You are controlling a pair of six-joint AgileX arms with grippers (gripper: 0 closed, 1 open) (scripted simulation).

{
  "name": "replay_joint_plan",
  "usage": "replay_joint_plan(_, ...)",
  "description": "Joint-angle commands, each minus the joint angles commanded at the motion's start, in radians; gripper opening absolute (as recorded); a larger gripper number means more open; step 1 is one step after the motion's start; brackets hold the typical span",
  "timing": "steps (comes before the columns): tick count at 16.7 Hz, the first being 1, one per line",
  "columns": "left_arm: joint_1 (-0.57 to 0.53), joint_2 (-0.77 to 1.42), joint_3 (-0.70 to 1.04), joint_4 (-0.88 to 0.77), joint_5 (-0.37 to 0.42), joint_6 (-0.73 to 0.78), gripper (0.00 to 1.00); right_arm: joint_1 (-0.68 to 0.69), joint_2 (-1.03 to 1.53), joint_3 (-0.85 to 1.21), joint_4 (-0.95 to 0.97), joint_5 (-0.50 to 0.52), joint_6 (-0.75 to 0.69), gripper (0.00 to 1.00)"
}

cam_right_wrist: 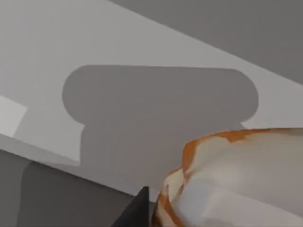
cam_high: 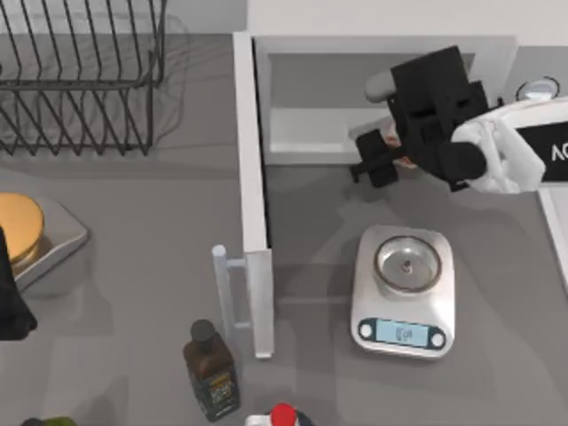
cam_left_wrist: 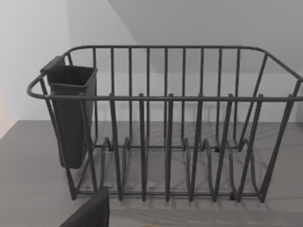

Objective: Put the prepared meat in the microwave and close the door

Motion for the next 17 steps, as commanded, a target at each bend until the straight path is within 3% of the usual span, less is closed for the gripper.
replay_joint_plan(4, 0.0, 0.0, 0.0, 0.0, 0.0, 0.0, 1.0, 0.114, 0.154, 0.038, 0.328, 0.137, 0.193, 0.0)
replay_joint_plan(7, 0.0, 0.0, 0.0, 0.0, 0.0, 0.0, 1.0, 0.158, 0.22, 0.061, 0.467, 0.221, 0.288, 0.0)
replay_joint_plan(10, 0.0, 0.0, 0.0, 0.0, 0.0, 0.0, 1.0, 0.173, 0.244, 0.077, 0.514, 0.265, 0.33, 0.0)
replay_joint_plan(17, 0.0, 0.0, 0.0, 0.0, 0.0, 0.0, 1.0, 0.167, 0.24, 0.086, 0.51, 0.263, 0.331, 0.0)
